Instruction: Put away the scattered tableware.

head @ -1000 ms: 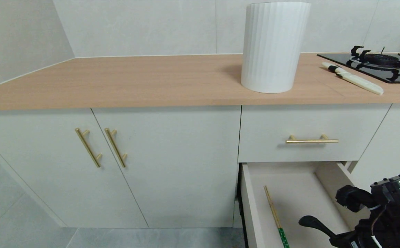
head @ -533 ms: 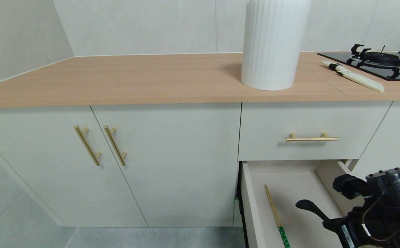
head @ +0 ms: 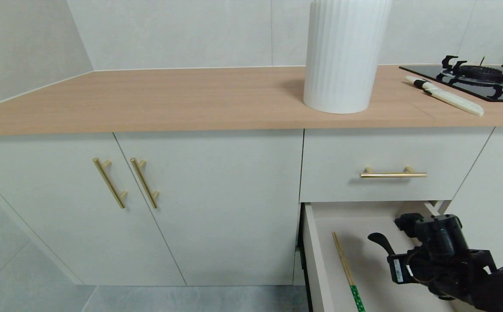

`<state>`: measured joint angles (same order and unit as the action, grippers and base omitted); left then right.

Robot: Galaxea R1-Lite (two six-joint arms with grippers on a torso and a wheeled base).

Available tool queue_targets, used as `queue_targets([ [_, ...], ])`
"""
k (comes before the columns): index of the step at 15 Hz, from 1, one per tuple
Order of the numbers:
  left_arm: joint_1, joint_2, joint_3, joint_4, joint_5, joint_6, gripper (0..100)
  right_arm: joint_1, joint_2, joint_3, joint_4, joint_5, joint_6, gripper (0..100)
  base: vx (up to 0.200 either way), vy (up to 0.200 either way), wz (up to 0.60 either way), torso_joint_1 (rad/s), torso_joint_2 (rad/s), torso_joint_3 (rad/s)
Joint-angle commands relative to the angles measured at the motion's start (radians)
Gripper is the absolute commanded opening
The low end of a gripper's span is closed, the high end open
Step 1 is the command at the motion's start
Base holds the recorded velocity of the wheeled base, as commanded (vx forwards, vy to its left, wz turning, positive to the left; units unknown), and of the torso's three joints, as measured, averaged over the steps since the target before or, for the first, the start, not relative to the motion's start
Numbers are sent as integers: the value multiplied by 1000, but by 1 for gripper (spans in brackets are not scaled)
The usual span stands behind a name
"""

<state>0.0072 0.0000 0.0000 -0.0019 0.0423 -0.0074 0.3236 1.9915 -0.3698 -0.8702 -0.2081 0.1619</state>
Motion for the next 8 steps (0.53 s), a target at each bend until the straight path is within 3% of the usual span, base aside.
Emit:
queue_targets([
  [1, 0, 0, 0, 0, 1, 0, 100, -12, 263, 31, -213, -27, 5, 0, 0, 0, 0, 0, 0, 0],
  [3, 0, 0, 0, -1, 1, 0, 100, -28, 343, 45, -359, -43, -4, 0, 0, 0, 0, 0, 0, 0],
  [8, 0, 0, 0, 0, 1, 0, 100, -60, 377, 38, -412, -45, -5, 0, 0, 0, 0, 0, 0, 0],
])
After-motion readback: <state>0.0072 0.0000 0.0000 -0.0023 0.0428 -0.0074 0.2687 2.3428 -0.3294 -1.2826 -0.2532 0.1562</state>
